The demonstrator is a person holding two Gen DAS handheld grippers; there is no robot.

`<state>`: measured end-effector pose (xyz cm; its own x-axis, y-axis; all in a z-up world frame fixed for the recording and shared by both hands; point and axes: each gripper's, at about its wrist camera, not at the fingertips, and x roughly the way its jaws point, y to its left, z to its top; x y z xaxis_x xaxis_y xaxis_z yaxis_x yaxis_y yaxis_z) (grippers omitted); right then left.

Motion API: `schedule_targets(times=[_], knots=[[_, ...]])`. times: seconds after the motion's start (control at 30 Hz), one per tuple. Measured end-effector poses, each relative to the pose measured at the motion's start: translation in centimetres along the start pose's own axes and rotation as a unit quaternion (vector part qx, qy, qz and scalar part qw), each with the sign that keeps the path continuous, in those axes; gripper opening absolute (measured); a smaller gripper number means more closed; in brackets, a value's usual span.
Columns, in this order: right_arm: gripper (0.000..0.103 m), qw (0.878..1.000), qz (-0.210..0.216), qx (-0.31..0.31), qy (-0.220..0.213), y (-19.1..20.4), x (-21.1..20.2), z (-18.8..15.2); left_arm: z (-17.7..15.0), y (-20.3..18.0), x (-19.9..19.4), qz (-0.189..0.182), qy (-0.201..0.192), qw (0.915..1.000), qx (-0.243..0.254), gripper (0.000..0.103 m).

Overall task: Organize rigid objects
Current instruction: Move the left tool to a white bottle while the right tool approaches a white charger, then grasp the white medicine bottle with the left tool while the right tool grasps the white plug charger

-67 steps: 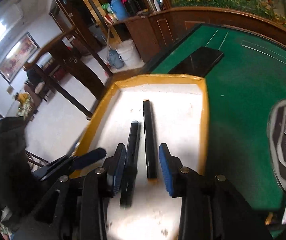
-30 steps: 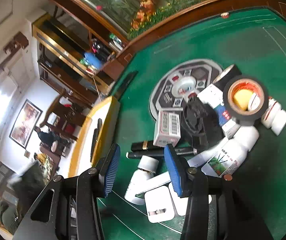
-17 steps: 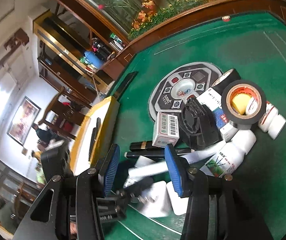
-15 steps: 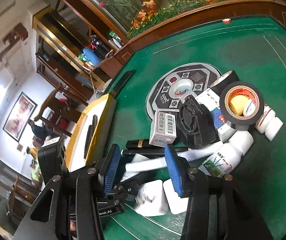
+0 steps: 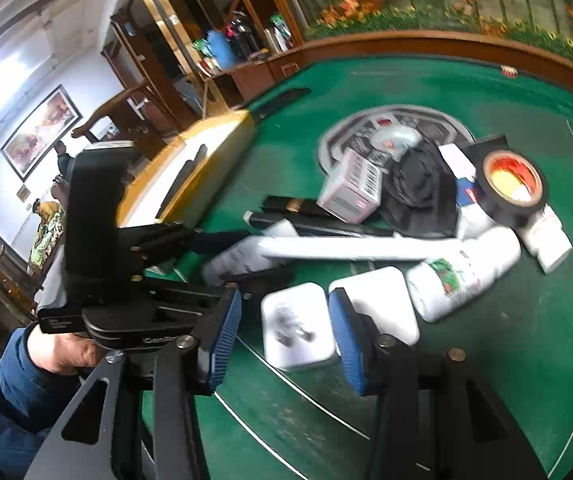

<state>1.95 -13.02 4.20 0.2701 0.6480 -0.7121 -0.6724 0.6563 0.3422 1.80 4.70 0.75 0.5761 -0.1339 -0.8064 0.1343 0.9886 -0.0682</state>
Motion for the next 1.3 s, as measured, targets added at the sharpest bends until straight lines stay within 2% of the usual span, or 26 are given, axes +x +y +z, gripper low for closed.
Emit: schedule_targets(times=[0.03,0.17,0.3,0.37,0.43,0.5,0.6,0.67,0.7,0.83,0.93,1.07,1.27,1.3], knots=[[0.038,1.0,0.001,-0.006,0.001,0.0,0.0,-0.1,-0.1,0.0,-0.1,0.002,0.002,1.0,0.004,0.062],[0.038,1.0,0.005,-0.021,0.016,0.4,0.4,-0.4,-0.6,0.5,-0.6,0.022,0.012,0.9997,0.009,0.057],[0.039,0.999,-0.021,-0.035,0.024,0.5,0.9,-0.2,-0.8,1.0,-0.6,0.025,0.013,0.9996,0.004,0.055],[0.043,0.998,-0.027,-0.043,0.023,0.8,1.0,-0.4,-0.5,1.1,-0.4,0.029,0.013,0.9995,0.002,0.056],[0.054,0.997,-0.03,-0.06,0.026,1.5,1.2,-0.6,-0.2,1.1,-0.2,0.032,0.015,0.9994,0.004,0.056],[0.057,0.996,-0.039,-0.079,0.027,2.2,1.4,-0.8,0.2,1.0,0.1,0.033,0.018,0.9993,0.008,0.056],[0.057,0.992,-0.06,-0.111,0.026,3.1,1.6,-1.3,0.6,1.1,0.4,0.032,0.017,0.9993,0.009,0.058],[0.042,0.989,-0.066,-0.129,0.029,3.7,1.7,-1.5,0.5,0.9,0.3,0.028,0.015,0.9994,0.016,0.051],[0.038,0.988,-0.062,-0.134,0.034,3.8,2.0,-1.6,0.4,0.7,0.2,0.025,0.015,0.9994,0.02,0.044],[0.039,0.989,-0.058,-0.133,0.034,3.9,2.2,-1.5,0.2,0.3,-0.1,0.03,0.016,0.999,0.028,0.043],[0.051,0.992,-0.055,-0.106,0.035,3.0,2.4,-1.3,0.2,0.8,0.0,0.023,0.01,0.9996,0.012,0.042],[0.051,0.994,-0.05,-0.094,0.029,2.9,2.9,-1.4,0.0,0.7,0.0,0.026,-0.001,0.9996,0.009,0.042],[0.05,0.985,-0.094,-0.142,0.028,4.9,4.0,-2.2,-0.2,0.5,-0.2,0.03,0.002,0.9995,0.008,0.039],[0.047,0.983,-0.105,-0.147,0.026,4.9,4.3,-2.3,-0.2,0.5,-0.2,0.03,0.001,0.9995,0.007,0.039]])
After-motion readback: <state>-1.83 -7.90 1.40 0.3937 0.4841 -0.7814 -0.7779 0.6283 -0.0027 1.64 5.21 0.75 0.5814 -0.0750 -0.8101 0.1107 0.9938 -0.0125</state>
